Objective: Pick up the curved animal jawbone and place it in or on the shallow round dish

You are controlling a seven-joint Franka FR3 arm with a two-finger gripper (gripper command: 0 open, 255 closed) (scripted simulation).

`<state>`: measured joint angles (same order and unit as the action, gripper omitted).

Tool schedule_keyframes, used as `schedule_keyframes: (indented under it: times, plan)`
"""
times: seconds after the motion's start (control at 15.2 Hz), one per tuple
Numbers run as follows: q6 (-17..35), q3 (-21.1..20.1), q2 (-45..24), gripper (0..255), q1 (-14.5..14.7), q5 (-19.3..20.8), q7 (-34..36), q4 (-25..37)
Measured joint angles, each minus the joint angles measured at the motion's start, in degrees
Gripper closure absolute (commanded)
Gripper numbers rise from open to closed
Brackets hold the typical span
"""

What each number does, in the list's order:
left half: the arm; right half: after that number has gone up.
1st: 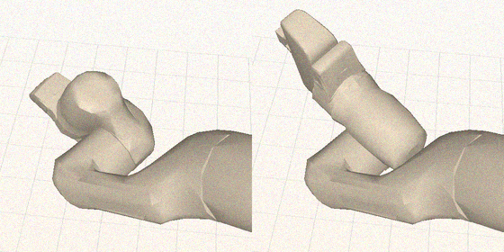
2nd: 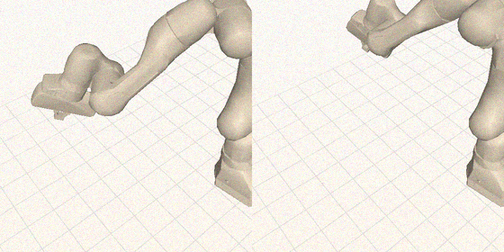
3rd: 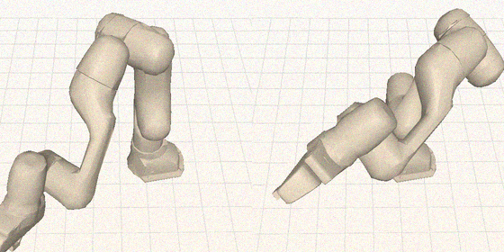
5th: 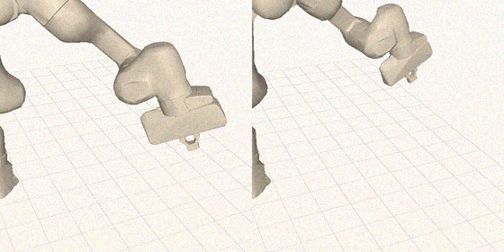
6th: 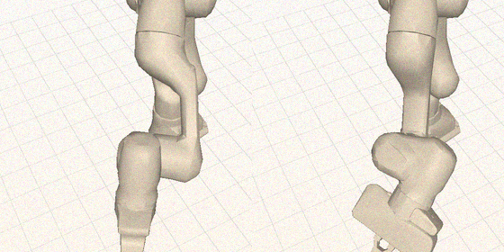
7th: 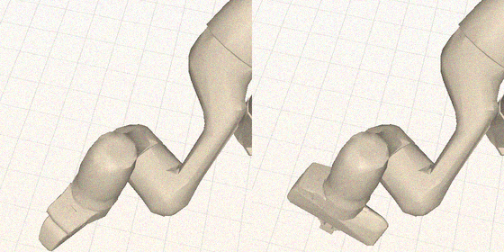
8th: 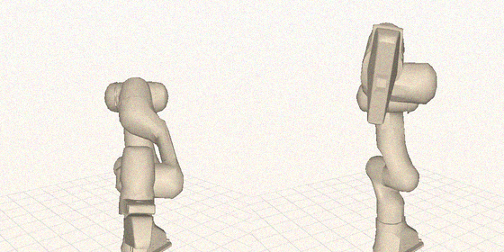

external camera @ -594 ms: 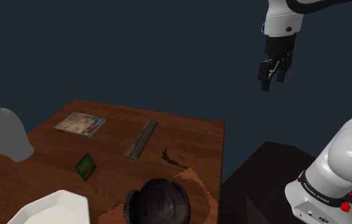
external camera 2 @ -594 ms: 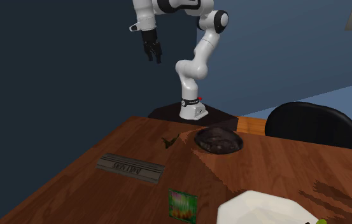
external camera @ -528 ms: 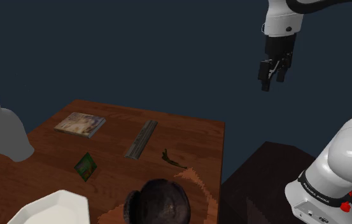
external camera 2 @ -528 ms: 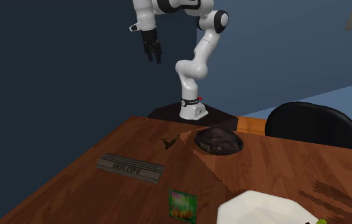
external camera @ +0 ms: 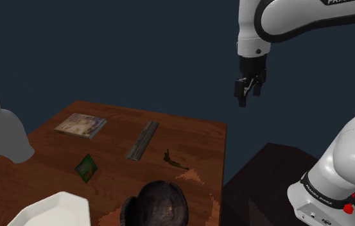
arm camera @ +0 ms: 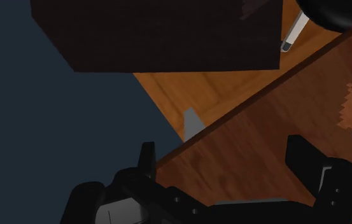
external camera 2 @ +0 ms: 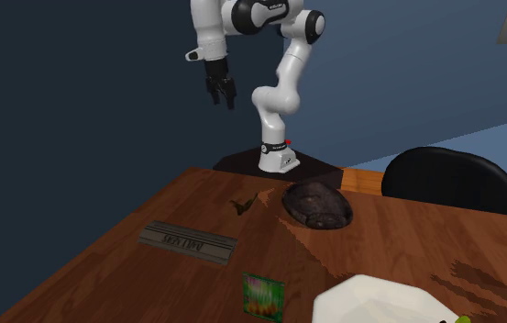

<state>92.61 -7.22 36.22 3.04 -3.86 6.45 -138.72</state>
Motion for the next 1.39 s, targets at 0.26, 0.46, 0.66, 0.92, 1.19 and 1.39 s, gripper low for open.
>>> schedule_keyframes:
  times: [0.26,0.46,0.66,0.92,1.19,1.39]
  plan:
    - [4.93,-3.73,-5.13,0,1.96,-1.30,2.14,0.73]
    - [8.87,-6.62,-9.78,0,3.23,-1.78,3.97,1.81]
    - [12.65,-9.31,-15.62,0,4.13,-1.37,5.74,4.11]
    - [17.37,-12.90,-22.69,0,5.46,-0.10,8.75,6.66]
    - [21.07,-16.21,-31.05,0,6.91,2.76,12.65,11.08]
    - [23.84,-17.85,-37.19,0,8.08,5.83,15.27,13.95]
